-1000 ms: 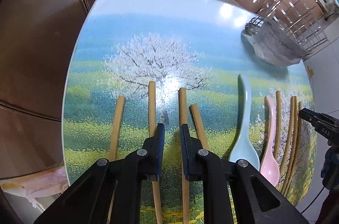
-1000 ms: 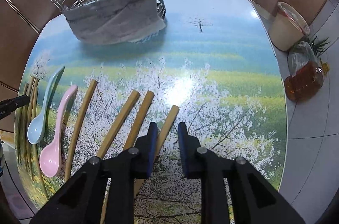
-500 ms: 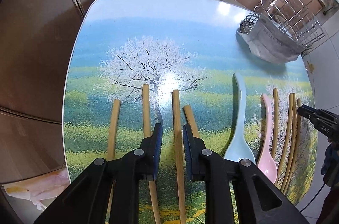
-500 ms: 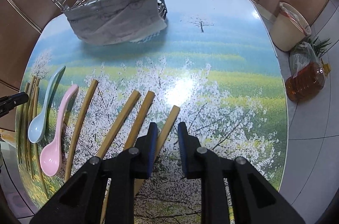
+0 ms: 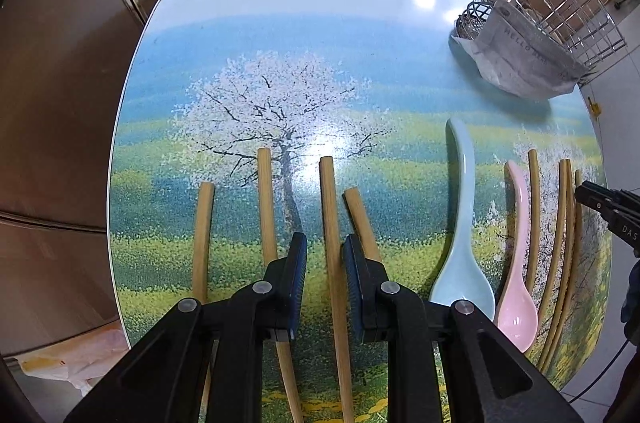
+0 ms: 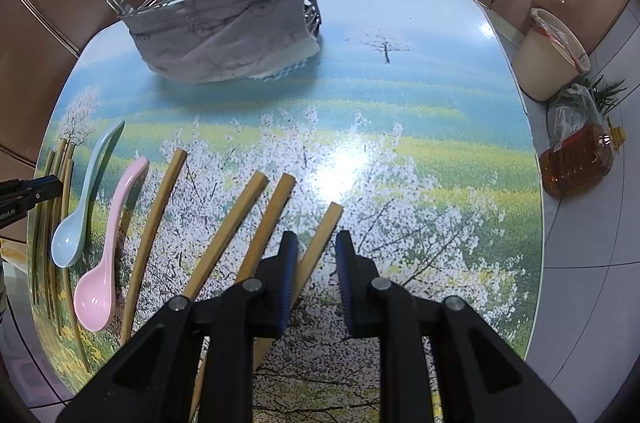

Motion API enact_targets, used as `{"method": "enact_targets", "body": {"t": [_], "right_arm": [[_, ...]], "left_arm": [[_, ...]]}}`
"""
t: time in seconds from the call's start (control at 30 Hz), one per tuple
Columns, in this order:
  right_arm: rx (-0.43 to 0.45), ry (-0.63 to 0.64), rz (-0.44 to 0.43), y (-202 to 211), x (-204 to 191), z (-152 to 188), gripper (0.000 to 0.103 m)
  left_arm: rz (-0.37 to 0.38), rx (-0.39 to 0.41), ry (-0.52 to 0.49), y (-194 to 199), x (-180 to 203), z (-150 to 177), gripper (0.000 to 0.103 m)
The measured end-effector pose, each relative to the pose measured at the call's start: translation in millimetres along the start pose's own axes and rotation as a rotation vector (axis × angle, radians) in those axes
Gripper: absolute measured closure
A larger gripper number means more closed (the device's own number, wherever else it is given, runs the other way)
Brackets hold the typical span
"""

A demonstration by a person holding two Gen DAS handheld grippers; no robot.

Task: Organize utensils
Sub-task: 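Lower the left tool over one chopstick while the right tool lowers over another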

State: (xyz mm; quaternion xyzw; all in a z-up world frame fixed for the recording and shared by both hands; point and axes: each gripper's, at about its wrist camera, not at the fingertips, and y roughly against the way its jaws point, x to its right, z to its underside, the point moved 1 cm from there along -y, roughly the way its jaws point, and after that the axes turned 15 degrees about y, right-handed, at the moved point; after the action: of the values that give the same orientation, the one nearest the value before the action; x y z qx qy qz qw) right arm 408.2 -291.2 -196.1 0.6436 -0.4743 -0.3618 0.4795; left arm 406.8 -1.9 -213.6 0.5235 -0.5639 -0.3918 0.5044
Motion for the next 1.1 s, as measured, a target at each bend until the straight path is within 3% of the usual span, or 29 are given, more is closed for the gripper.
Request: {"method": "enact_targets", "body": {"t": [0.77,1.1], "right_arm": [[-0.02,0.036,0.014,-1.5,-6.6,-8.2,0.084],[-0.019,0.046,0.016,-1.5,-8.6,-6.8,0.085]], "left_arm": [[-0.013,-0.026,0.002,-8.6,19.4,-29.9,0.084],[-0.01,-0.022,0.022,-5.4,13.2,-26.0,0.091]]}}
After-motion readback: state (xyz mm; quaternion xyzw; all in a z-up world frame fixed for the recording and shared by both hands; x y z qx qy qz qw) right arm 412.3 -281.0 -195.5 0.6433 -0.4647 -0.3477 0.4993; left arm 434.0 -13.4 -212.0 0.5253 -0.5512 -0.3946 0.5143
